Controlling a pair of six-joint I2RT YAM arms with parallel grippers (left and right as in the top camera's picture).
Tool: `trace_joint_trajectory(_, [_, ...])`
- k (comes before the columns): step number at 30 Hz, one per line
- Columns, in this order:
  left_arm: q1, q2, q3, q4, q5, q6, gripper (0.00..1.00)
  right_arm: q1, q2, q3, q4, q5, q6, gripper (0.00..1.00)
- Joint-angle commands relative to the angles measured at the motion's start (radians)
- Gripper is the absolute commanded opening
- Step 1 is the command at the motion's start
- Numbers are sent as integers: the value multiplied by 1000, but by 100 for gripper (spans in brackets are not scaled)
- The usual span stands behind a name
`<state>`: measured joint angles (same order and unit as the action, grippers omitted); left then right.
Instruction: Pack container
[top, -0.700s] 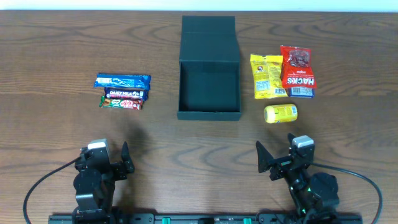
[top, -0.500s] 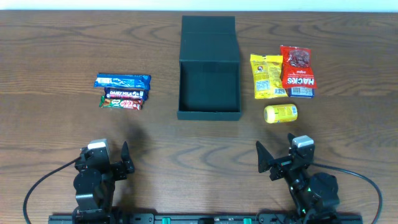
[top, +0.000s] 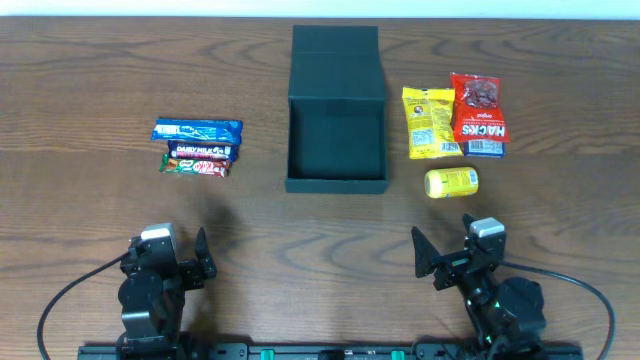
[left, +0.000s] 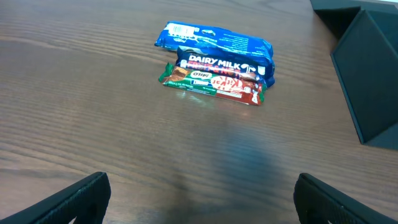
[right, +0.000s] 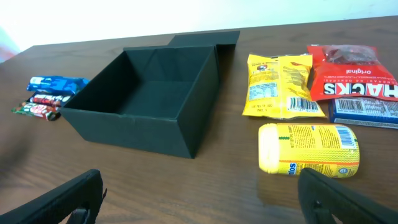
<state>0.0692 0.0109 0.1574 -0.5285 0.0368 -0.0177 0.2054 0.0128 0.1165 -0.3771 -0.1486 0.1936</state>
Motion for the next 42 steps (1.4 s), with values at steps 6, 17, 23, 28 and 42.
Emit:
trace_joint_trajectory(6, [2, -7, -14, 2, -18, 18, 95, 5, -7, -5, 0, 2, -8, 99])
trace_joint_trajectory(17, [3, -7, -14, 2, -18, 18, 95, 5, -7, -5, 44, -47, 348, 99])
trace_joint_trajectory(23, [3, -7, -14, 2, -18, 18, 95, 5, -5, -5, 11, -204, 738, 99])
trace_joint_trajectory(28, [3, -7, -14, 2, -18, 18, 95, 5, 33, -4, 195, -393, 628, 99])
trace_joint_trajectory(42, [3, -7, -14, 2, -18, 18, 96, 12, 696, 482, 261, -544, 432, 99])
